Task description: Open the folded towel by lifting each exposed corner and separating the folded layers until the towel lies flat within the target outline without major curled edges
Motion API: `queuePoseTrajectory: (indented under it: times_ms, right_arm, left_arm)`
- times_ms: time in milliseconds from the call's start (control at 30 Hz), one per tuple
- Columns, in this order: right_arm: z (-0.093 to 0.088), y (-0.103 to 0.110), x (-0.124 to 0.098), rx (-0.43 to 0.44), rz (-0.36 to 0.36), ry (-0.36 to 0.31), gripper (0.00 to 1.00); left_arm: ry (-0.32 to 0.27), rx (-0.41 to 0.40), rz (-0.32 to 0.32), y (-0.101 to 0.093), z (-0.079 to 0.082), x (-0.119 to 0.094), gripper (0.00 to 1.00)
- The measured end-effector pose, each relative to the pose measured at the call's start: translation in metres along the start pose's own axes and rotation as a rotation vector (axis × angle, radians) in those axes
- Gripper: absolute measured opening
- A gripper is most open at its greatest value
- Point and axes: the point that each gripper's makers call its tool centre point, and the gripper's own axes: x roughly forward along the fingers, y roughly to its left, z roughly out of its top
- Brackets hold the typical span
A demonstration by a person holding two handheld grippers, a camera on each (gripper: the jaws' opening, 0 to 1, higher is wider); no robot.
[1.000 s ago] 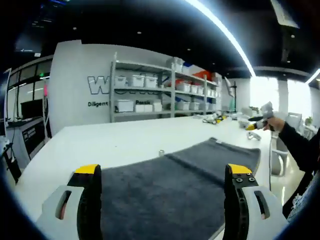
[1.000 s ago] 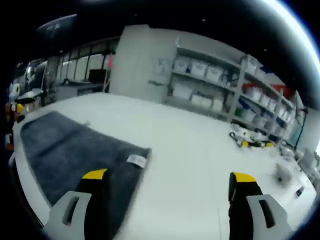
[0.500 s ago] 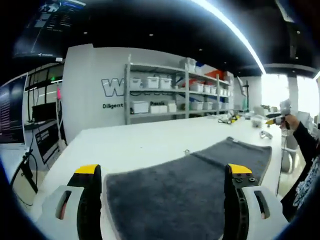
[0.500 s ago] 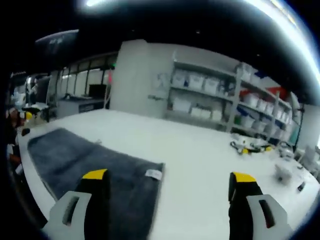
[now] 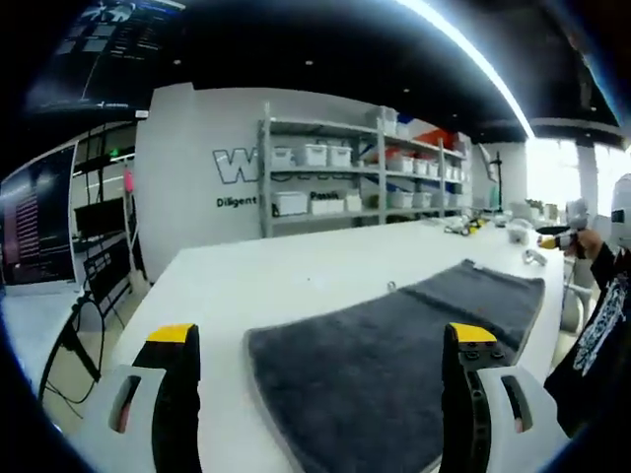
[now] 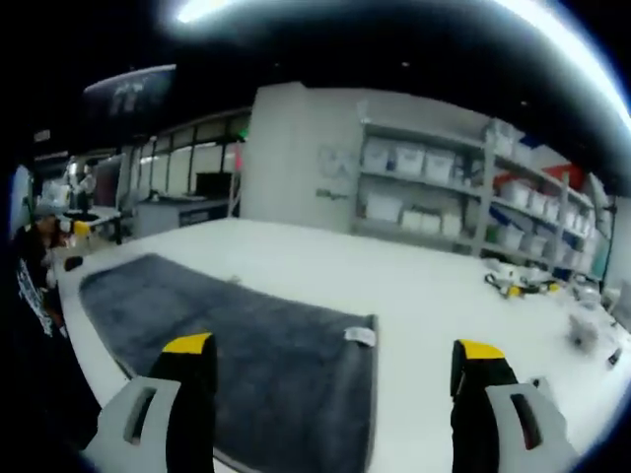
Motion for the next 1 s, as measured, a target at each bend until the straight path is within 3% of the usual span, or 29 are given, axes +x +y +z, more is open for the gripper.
queuePoseTrajectory:
  times_ms: [233, 333, 667, 767, 1000]
  right_arm:
    - [0.003, -0.008, 0.013, -0.021, -0.021, 0.028, 1.0]
    - [0.007, -0.014, 0.019, -0.032, -0.036, 0.024, 1.0]
    - [-0.003, -0.01, 0.044, -0.089, 0.0, 0.125, 1.0]
    - [-0.003, -0.015, 0.052, -0.093, 0.006, 0.143, 1.0]
    - [0.009, -0.029, 0.066, -0.106, 0.01, 0.156, 1.0]
  left_arm:
    - [0.032, -0.05, 0.001, 0.01, -0.008, 0.017, 1.0]
    - [0.046, -0.107, -0.009, 0.013, -0.01, 0.025, 1.0]
    - [0.098, -0.105, -0.009, 0.029, -0.015, 0.036, 0.97]
    - [0.149, -0.108, -0.003, 0.036, -0.02, 0.044, 0.94]
    - [0.196, -0.128, -0.025, 0.047, -0.026, 0.065, 0.91]
